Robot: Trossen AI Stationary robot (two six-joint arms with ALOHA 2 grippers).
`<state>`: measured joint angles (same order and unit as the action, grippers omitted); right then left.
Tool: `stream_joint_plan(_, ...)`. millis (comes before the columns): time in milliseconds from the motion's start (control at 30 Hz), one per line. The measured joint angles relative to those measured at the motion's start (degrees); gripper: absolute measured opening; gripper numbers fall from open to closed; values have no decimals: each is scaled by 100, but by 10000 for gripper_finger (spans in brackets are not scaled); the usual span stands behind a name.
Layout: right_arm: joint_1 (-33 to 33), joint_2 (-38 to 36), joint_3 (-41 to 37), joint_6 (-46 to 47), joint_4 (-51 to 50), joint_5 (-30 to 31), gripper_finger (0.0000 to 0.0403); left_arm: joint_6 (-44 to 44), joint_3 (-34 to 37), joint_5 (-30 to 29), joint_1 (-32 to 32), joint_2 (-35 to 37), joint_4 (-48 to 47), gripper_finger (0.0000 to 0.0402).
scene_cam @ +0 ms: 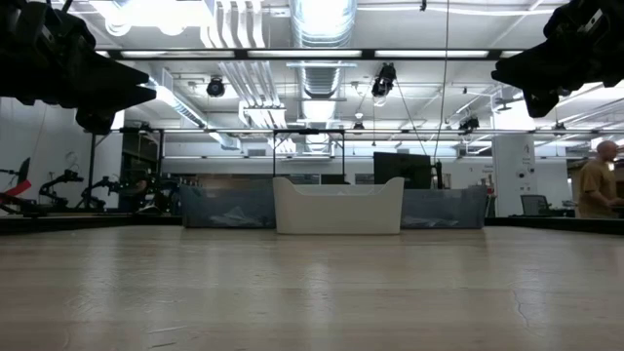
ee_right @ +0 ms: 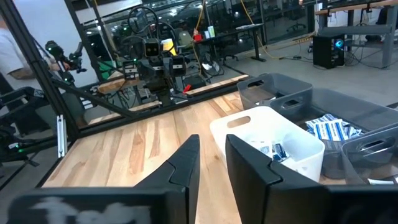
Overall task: Pick & Place First Aid Supplies
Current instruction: Return to Home Position
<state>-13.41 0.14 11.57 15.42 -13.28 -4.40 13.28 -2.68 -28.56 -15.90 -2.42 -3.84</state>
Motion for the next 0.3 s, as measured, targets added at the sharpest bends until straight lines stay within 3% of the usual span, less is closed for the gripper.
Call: stream_joint_plan(300, 0, 0, 0, 0, -2, 0, 64, 0, 0, 1, 0, 0, -1, 161)
